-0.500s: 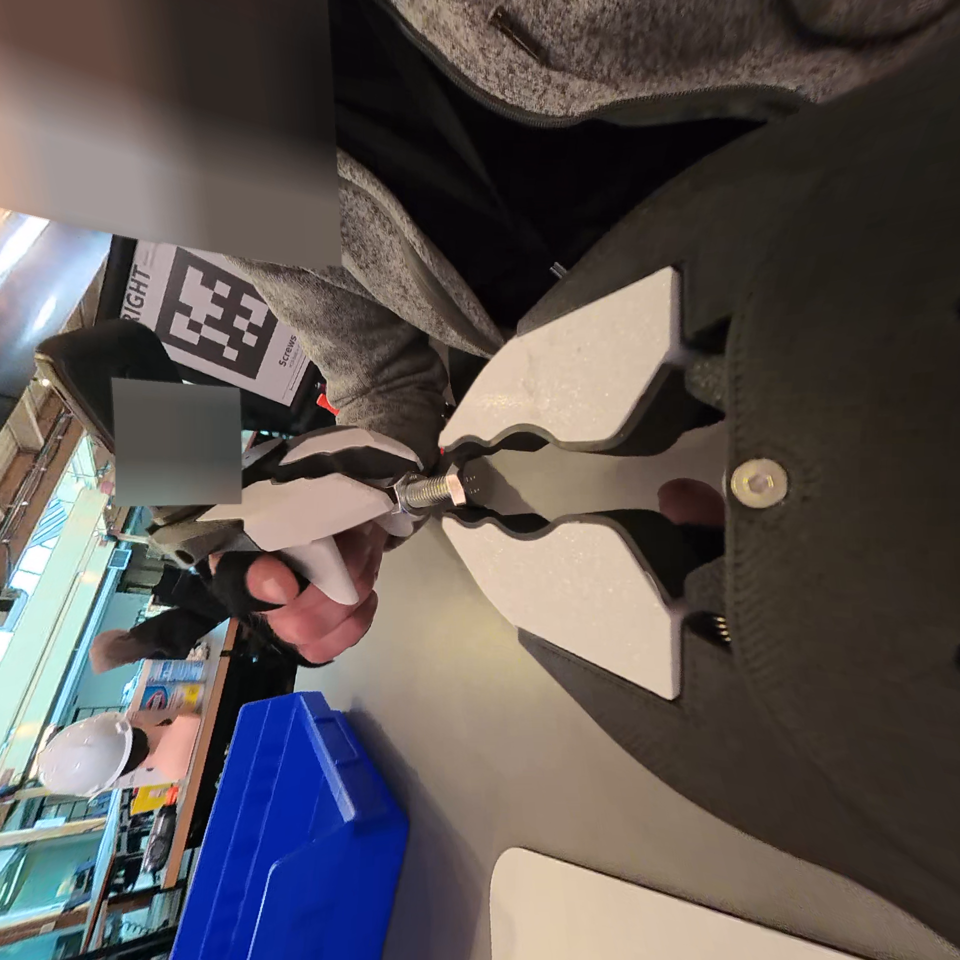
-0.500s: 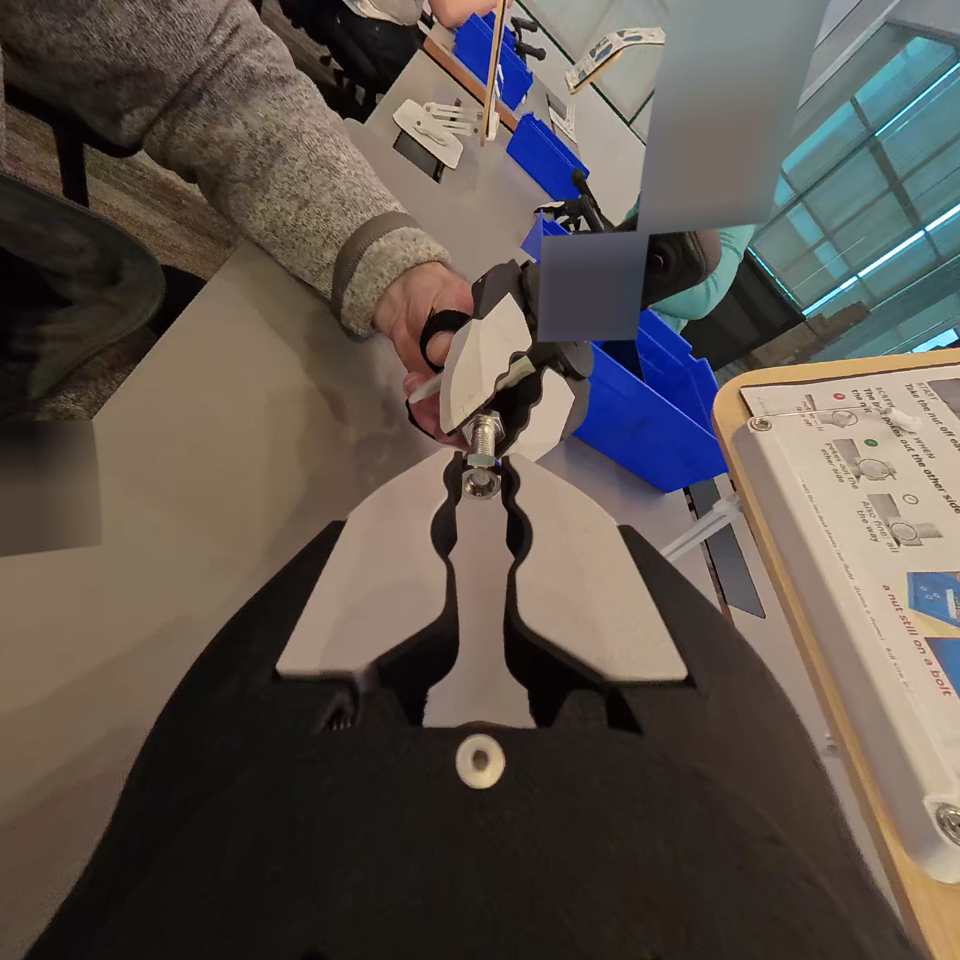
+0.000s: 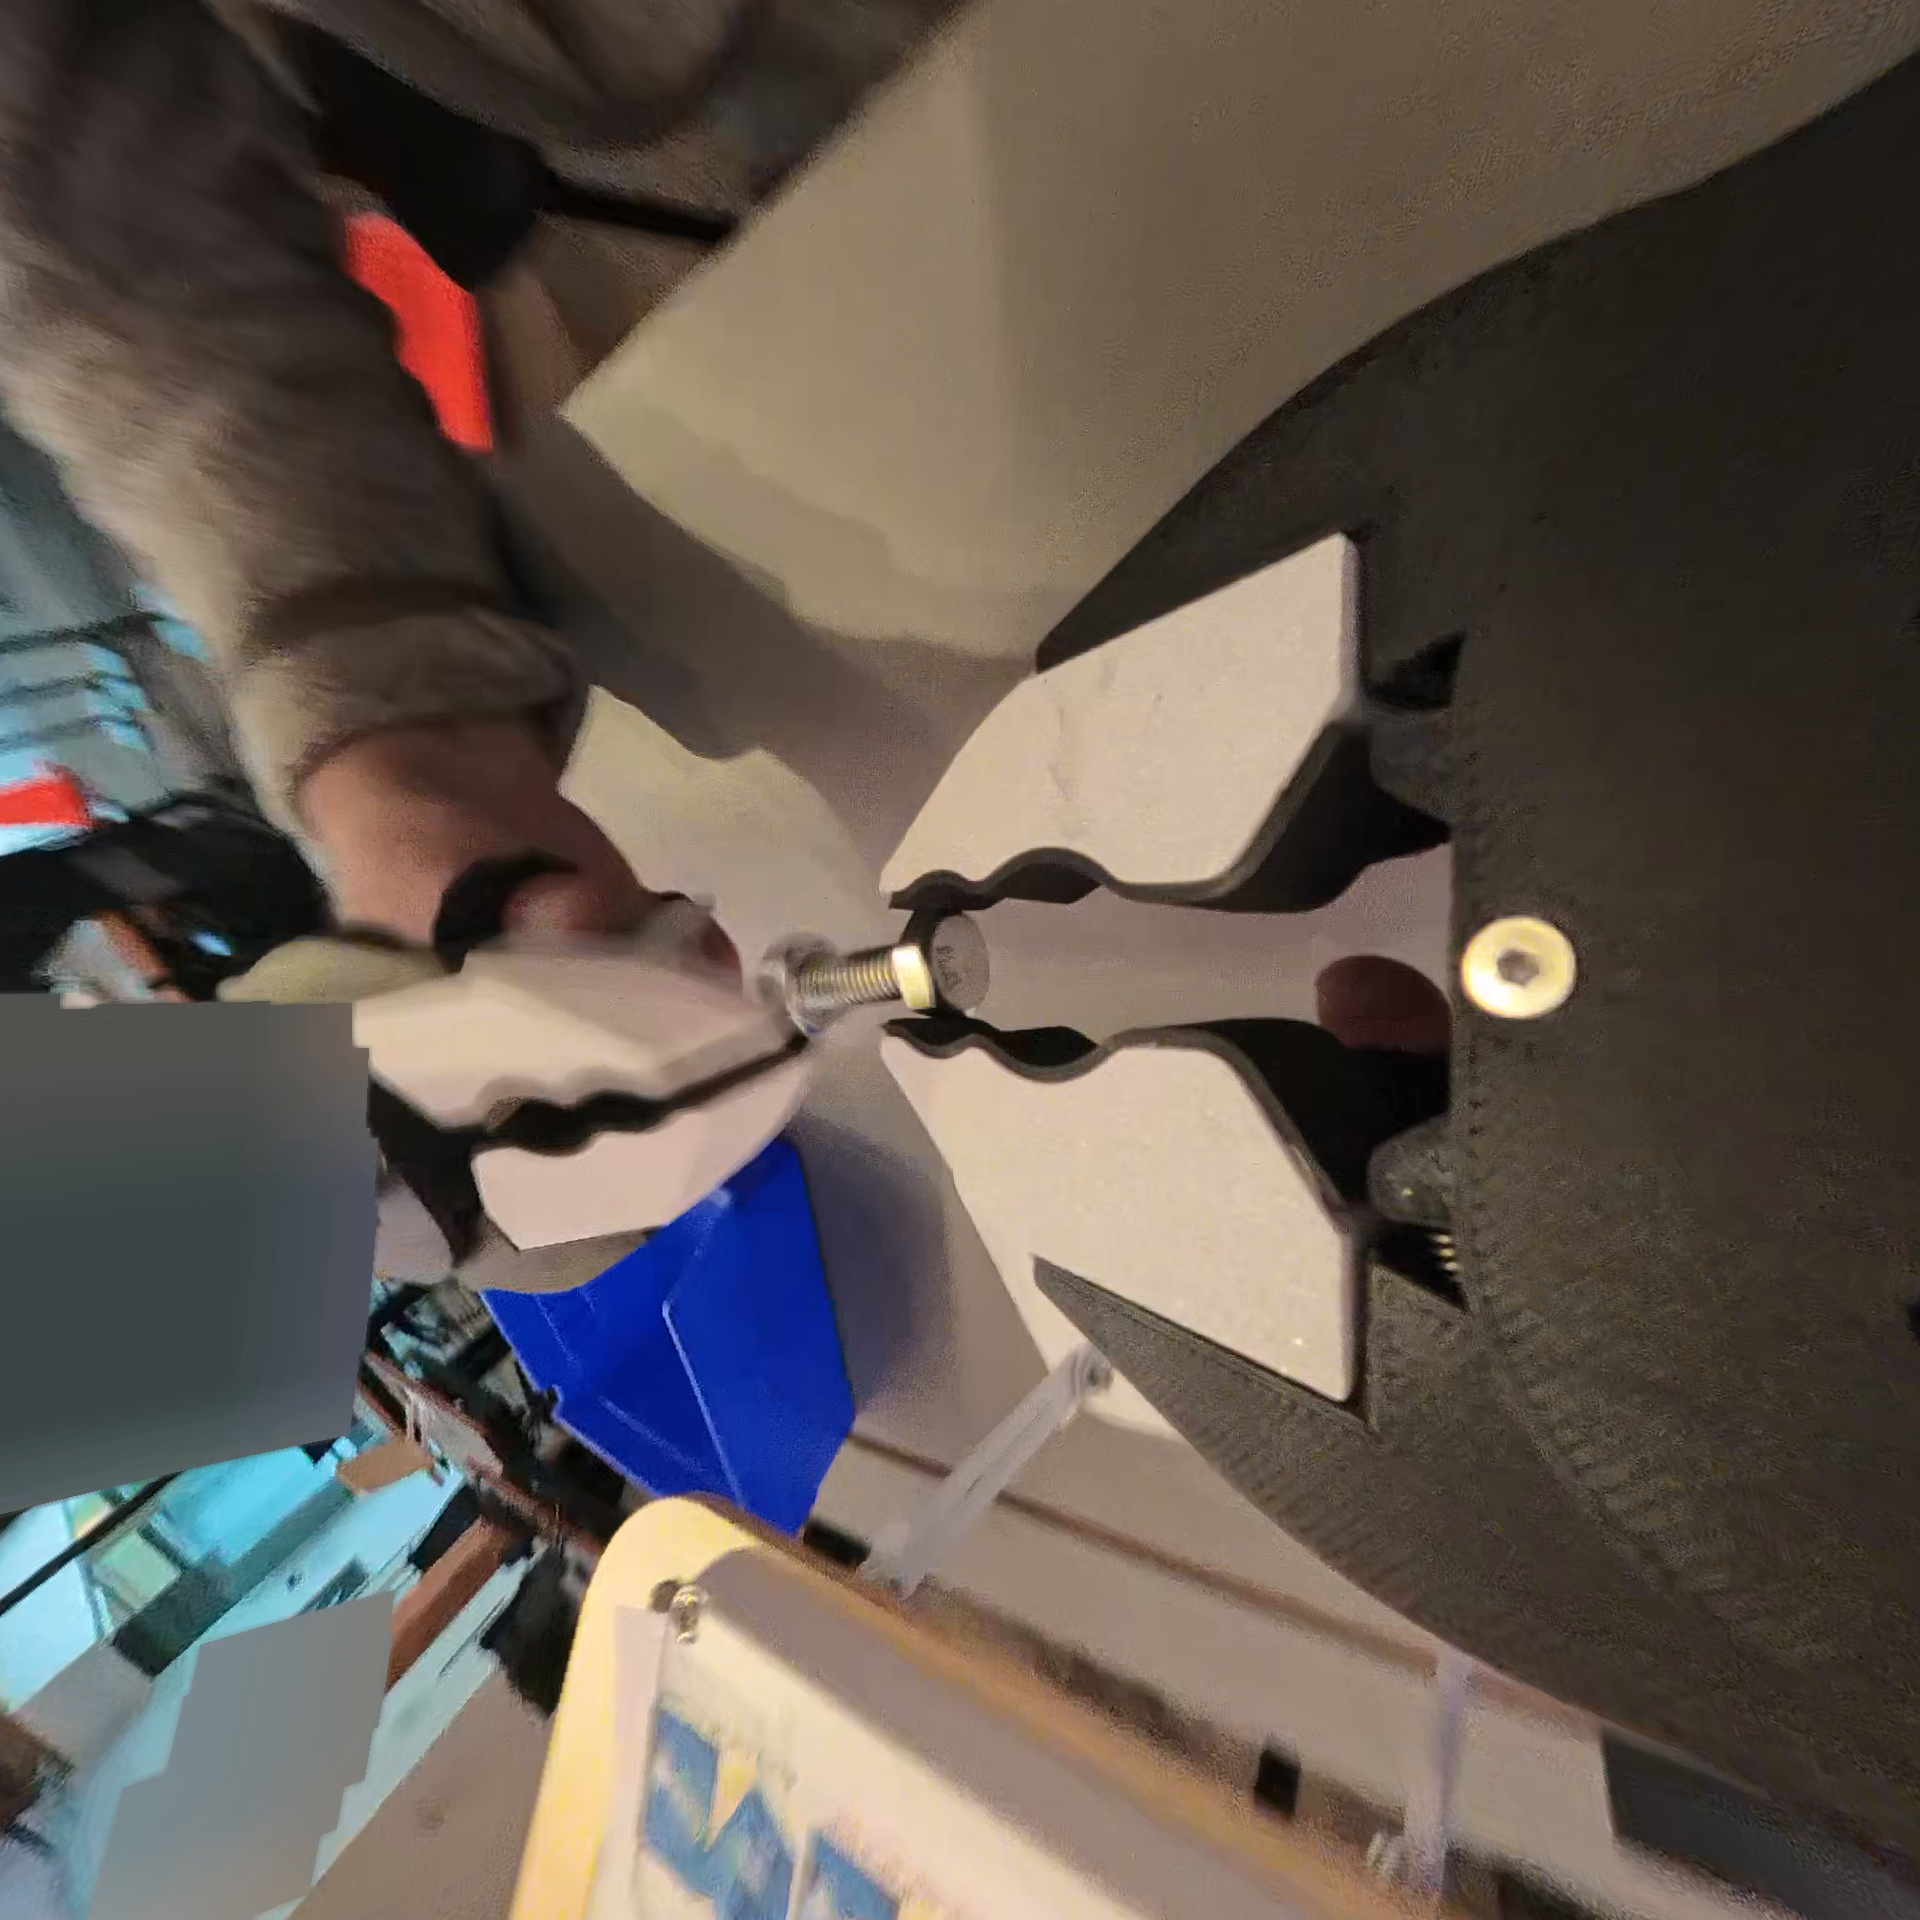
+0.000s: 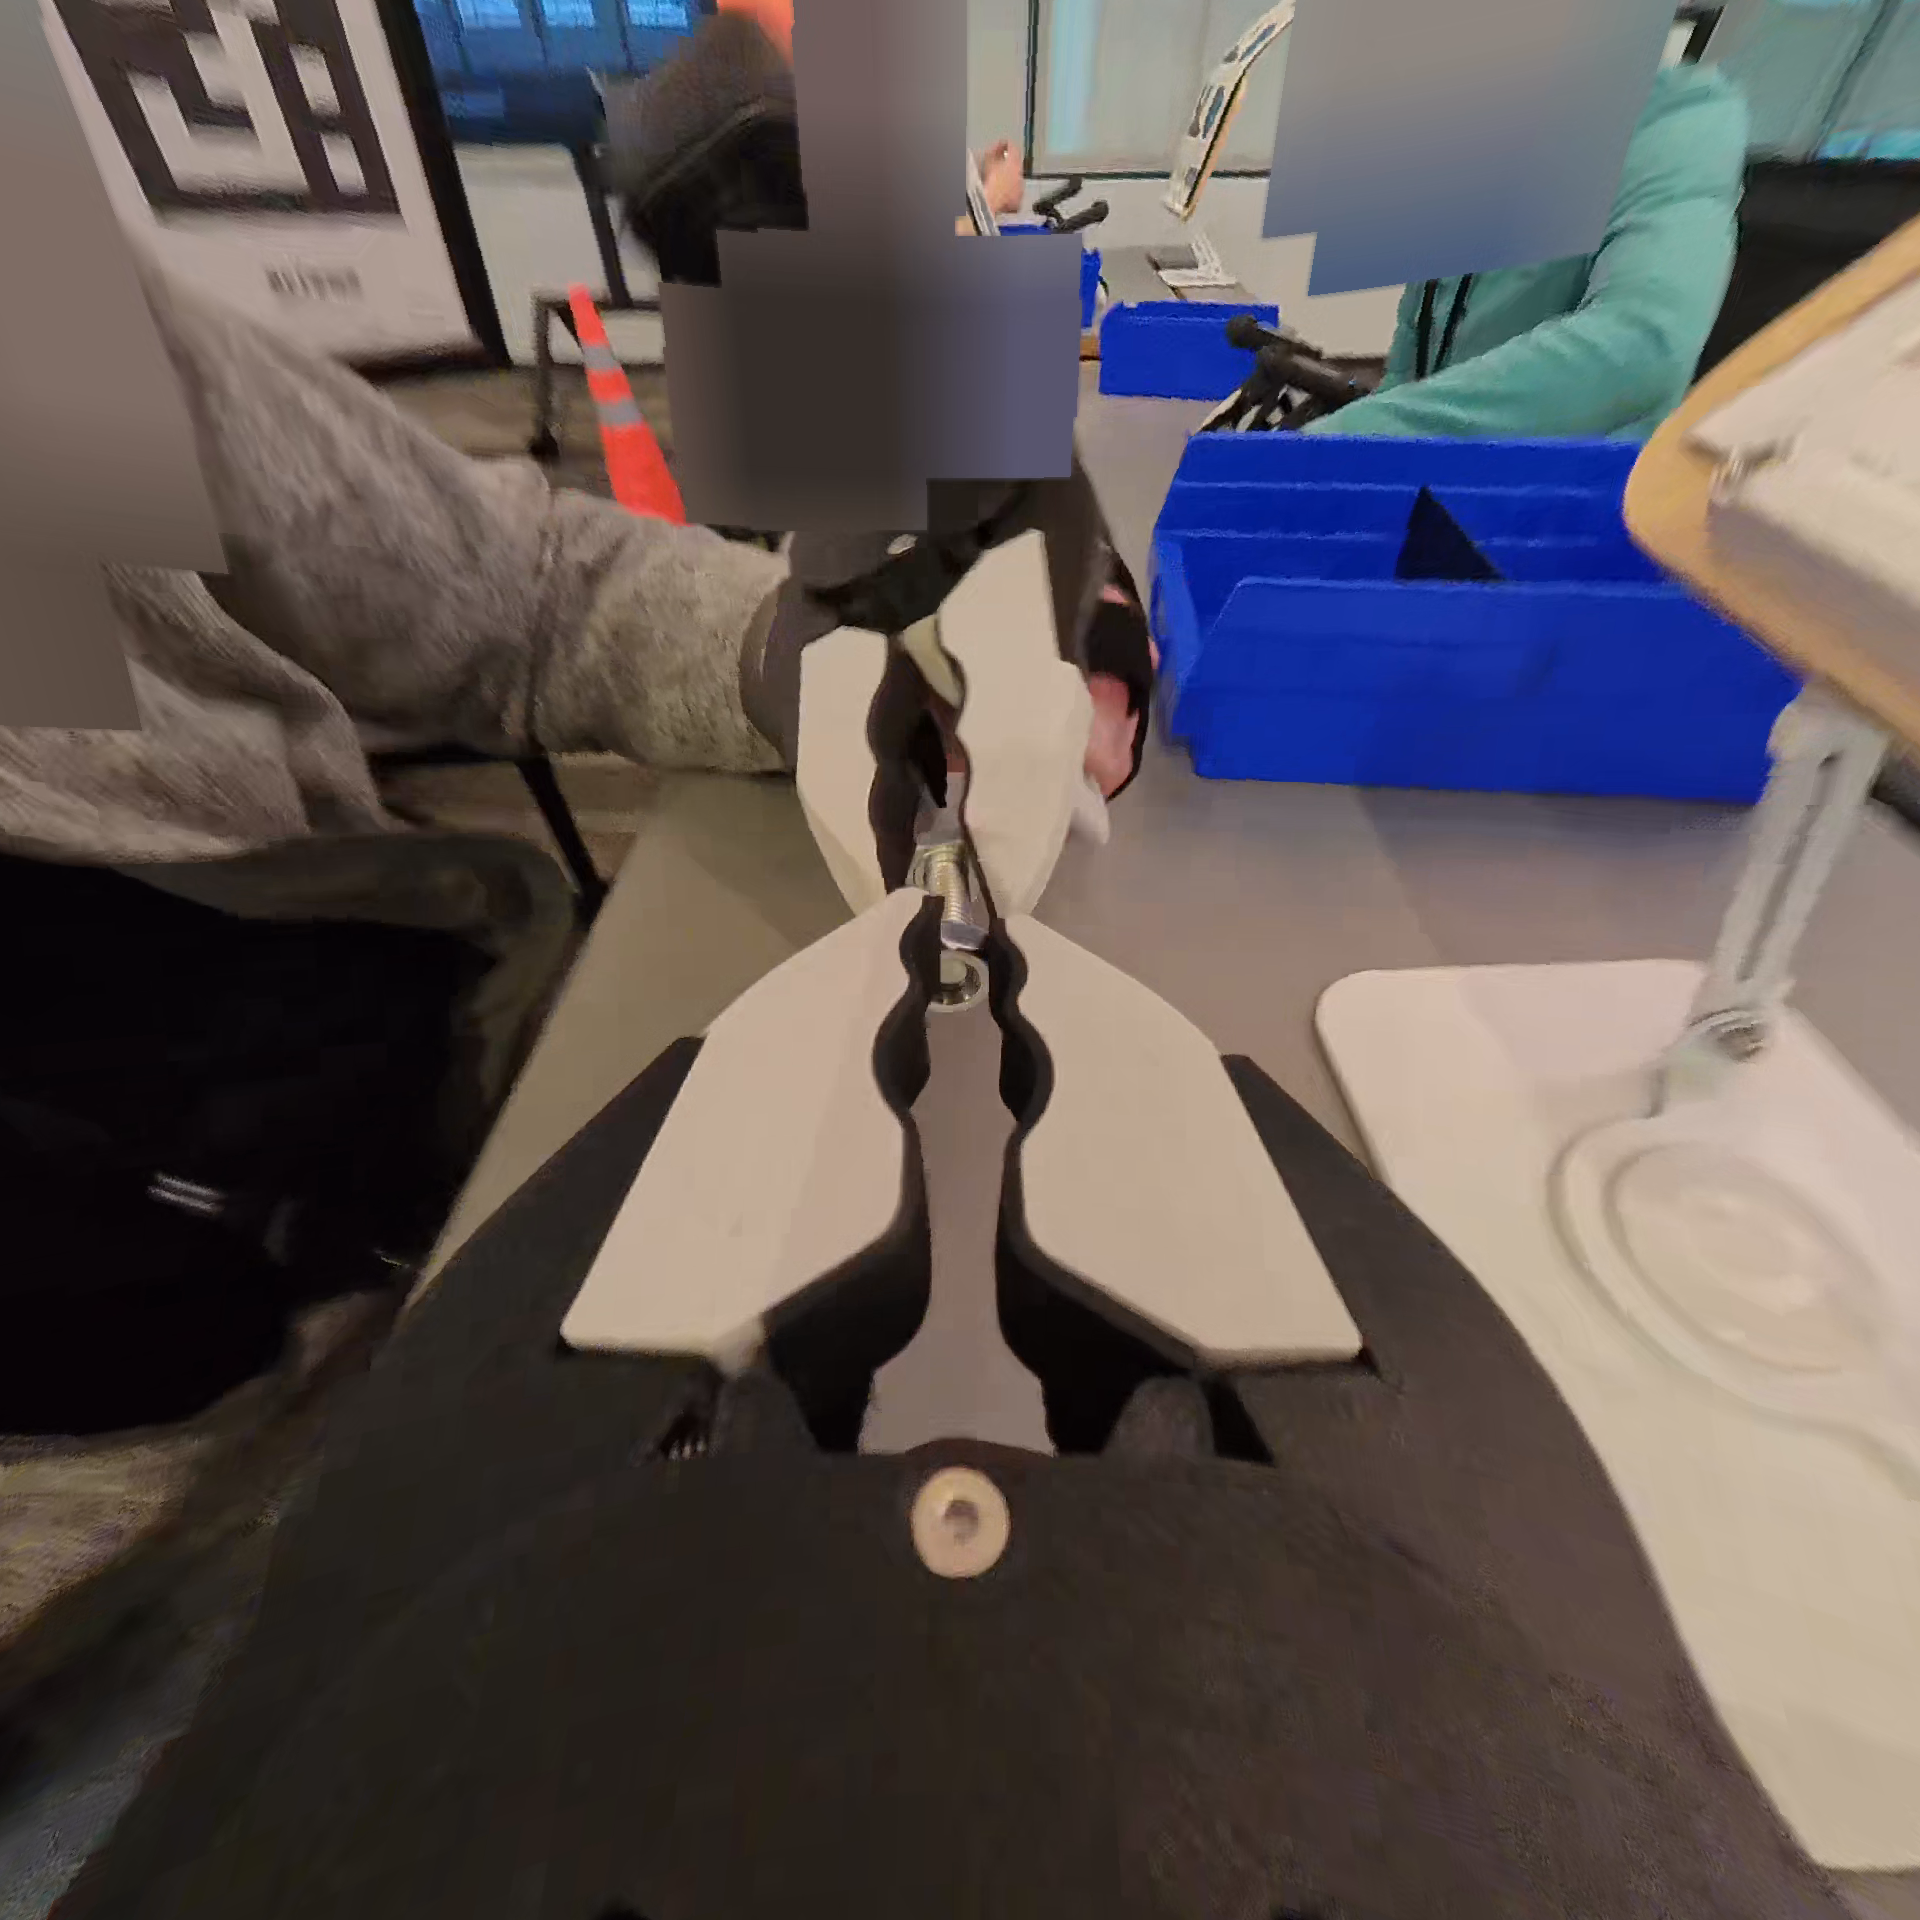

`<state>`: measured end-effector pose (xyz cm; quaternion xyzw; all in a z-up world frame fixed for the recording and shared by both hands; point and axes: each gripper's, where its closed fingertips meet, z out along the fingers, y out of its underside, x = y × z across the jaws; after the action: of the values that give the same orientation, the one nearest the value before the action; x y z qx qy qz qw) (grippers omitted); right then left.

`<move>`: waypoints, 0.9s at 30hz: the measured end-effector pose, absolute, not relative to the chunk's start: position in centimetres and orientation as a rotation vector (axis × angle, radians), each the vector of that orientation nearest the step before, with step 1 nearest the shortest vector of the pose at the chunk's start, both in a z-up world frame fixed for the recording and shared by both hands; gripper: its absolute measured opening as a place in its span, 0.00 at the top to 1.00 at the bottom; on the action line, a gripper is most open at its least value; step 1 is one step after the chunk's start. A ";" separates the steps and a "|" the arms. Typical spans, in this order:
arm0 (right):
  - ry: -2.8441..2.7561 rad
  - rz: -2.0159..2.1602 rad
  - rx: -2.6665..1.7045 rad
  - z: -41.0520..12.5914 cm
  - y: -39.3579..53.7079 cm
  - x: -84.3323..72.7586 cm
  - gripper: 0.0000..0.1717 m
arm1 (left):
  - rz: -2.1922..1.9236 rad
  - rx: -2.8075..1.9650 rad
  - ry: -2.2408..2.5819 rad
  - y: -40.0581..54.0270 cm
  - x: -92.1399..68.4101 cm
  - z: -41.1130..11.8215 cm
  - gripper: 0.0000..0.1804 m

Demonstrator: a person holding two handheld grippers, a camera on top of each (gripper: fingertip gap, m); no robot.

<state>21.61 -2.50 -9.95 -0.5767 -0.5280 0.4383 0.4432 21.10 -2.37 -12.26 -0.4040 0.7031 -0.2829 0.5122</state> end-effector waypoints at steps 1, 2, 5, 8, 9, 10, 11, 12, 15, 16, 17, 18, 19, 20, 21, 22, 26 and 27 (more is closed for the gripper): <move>-1.261 1.160 -1.476 -10.0 -2.2 21.6 1.00 | -0.550 -0.932 1.712 -2.2 21.2 -12.6 0.89; -1.227 1.229 -1.530 -10.4 -2.0 21.6 1.00 | -0.416 -0.895 1.737 -2.1 21.3 -13.0 0.89; -1.194 1.249 -1.544 -10.6 -2.0 21.3 1.00 | -0.325 -0.850 1.761 -2.5 21.6 -13.3 0.89; -1.209 1.152 -1.483 -9.8 -1.8 21.7 0.98 | -0.370 -0.882 1.735 -2.0 21.3 -13.0 0.89; -1.228 1.108 -1.464 -9.7 -1.7 21.9 0.95 | -0.408 -0.893 1.722 -2.0 21.2 -12.8 0.89; -1.242 1.068 -1.432 -9.4 -1.7 22.1 0.92 | -0.447 -0.904 1.709 -2.0 21.1 -12.6 0.89; -1.261 1.038 -1.399 -9.2 -1.9 22.2 0.91 | -0.478 -0.912 1.697 -2.0 21.1 -12.4 0.89; -1.294 0.994 -1.378 -9.1 -2.1 22.3 0.90 | -0.512 -0.918 1.687 -2.0 21.1 -12.1 0.89; -1.380 0.869 -1.327 -9.5 -2.5 22.1 0.84 | -0.614 -0.942 1.648 -2.1 20.9 -11.5 0.89; -1.407 0.838 -1.312 -9.7 -2.7 22.0 0.83 | -0.642 -0.946 1.639 -2.1 20.9 -11.4 0.89; -1.418 0.818 -1.302 -9.8 -2.7 21.9 0.82 | -0.662 -0.949 1.632 -2.1 20.8 -11.3 0.89; -1.426 0.801 -1.309 -10.0 -2.7 21.8 0.80 | -0.682 -0.951 1.630 -2.2 20.9 -11.2 0.89; -1.444 0.770 -1.306 -10.3 -2.7 21.8 0.80 | -0.704 -0.950 1.626 -2.4 20.9 -11.1 0.89; -1.454 0.734 -1.300 -10.5 -2.5 21.7 0.80 | -0.726 -0.950 1.623 -2.6 20.9 -11.0 0.89; -1.460 0.709 -1.299 -10.7 -2.5 21.7 0.80 | -0.743 -0.952 1.622 -2.7 21.0 -11.0 0.89; -1.469 0.694 -1.283 -10.7 -2.6 21.6 0.80 | -0.762 -0.955 1.624 -2.8 21.1 -11.1 0.89; -1.509 0.547 -1.172 -10.2 -2.9 21.5 0.82 | -0.932 -0.992 1.601 -3.4 21.2 -10.9 0.90; -1.523 0.514 -1.140 -10.1 -3.2 21.5 0.82 | -1.001 -1.004 1.586 -3.5 21.1 -10.7 0.90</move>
<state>21.48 -3.17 -10.11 -0.4822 -0.6440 0.2176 0.5527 21.12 -3.51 -10.70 -0.4127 0.6516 -0.4113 0.4858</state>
